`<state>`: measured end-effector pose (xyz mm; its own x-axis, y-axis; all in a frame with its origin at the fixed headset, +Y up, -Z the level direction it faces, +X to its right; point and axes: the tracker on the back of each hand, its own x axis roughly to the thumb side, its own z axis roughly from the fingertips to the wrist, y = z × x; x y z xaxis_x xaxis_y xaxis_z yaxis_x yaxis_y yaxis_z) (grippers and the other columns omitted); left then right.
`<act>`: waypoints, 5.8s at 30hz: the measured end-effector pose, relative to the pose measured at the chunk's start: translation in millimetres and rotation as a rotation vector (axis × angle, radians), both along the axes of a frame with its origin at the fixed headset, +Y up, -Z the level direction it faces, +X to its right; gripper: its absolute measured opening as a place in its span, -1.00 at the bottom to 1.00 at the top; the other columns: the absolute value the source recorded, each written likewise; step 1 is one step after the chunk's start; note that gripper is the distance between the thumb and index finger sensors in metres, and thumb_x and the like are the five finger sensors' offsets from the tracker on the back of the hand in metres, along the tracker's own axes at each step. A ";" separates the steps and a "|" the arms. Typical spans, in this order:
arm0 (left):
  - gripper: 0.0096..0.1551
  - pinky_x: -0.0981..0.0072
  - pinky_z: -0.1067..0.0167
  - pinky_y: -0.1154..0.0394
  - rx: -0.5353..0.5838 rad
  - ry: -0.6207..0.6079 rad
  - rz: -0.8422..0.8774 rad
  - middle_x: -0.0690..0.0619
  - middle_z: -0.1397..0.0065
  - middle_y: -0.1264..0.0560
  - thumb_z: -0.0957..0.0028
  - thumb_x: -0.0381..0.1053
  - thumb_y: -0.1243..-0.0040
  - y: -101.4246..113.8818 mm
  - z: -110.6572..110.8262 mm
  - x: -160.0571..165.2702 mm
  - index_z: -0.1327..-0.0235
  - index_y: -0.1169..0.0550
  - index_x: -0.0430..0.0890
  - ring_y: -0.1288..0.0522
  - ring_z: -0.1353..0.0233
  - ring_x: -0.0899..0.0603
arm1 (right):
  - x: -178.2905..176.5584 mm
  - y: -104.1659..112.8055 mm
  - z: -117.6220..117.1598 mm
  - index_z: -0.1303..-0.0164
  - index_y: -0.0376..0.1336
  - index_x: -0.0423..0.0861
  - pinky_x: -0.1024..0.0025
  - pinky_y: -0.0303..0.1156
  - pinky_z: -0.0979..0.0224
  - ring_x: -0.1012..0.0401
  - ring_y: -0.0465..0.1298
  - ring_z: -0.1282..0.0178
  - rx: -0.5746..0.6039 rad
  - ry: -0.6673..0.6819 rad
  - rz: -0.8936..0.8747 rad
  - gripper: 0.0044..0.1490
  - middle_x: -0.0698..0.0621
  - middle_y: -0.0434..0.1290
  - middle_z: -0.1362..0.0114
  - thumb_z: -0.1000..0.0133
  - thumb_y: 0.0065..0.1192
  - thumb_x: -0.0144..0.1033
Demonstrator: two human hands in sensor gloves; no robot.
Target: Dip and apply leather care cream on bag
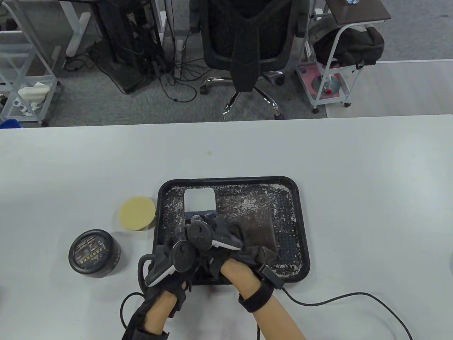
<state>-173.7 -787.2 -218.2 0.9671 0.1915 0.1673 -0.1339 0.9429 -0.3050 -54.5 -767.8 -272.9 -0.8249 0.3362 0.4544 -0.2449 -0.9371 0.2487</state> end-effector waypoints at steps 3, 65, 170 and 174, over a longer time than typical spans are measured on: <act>0.23 -0.03 -0.29 -0.39 -0.005 0.004 0.000 -0.29 -0.57 -0.18 -0.03 0.28 -0.14 0.0 0.1 -0.2 -0.45 0.23 -0.38 -0.24 -0.53 -0.41 | 6.8 0.9 -2.4 -0.40 0.31 0.01 -0.32 0.15 -0.48 -0.35 0.21 -0.55 -0.039 -0.004 -0.019 -0.36 -0.24 0.26 -0.58 -0.10 0.27 -0.68; 0.29 0.02 -0.31 -0.36 -0.013 0.013 0.003 -0.21 -0.59 -0.16 0.06 0.38 -0.15 -2.2 0.1 -4.8 -0.48 0.21 -0.31 -0.22 -0.55 -0.35 | -4.1 3.7 36.4 -0.39 0.31 -0.05 -0.34 0.15 -0.46 -0.37 0.21 -0.53 0.002 0.174 0.104 -0.36 -0.25 0.27 -0.56 -0.07 0.29 -0.69; -0.21 0.04 -0.34 -0.29 -0.076 0.052 0.064 -0.10 -0.59 -0.13 -0.07 0.32 -0.05 -2.7 -3.1 -11.1 -0.52 -0.25 0.01 -0.14 -0.58 -0.27 | 128.0 -0.8 66.8 -0.24 0.44 -0.04 -0.16 0.02 -0.56 -0.15 0.12 -0.62 -0.164 0.267 -0.059 -0.41 -0.10 0.33 -0.55 -0.02 0.32 -0.74; -0.22 0.04 -0.34 -0.29 -0.072 0.052 0.061 -0.10 -0.59 -0.13 -0.07 0.31 -0.06 -2.9 -3.1 -10.7 -0.51 -0.25 0.01 -0.14 -0.58 -0.27 | 145.9 -1.2 66.9 -0.23 0.45 -0.05 -0.16 -0.02 -0.57 -0.14 0.10 -0.63 -0.181 0.240 -0.084 -0.41 -0.09 0.32 -0.56 -0.02 0.31 -0.76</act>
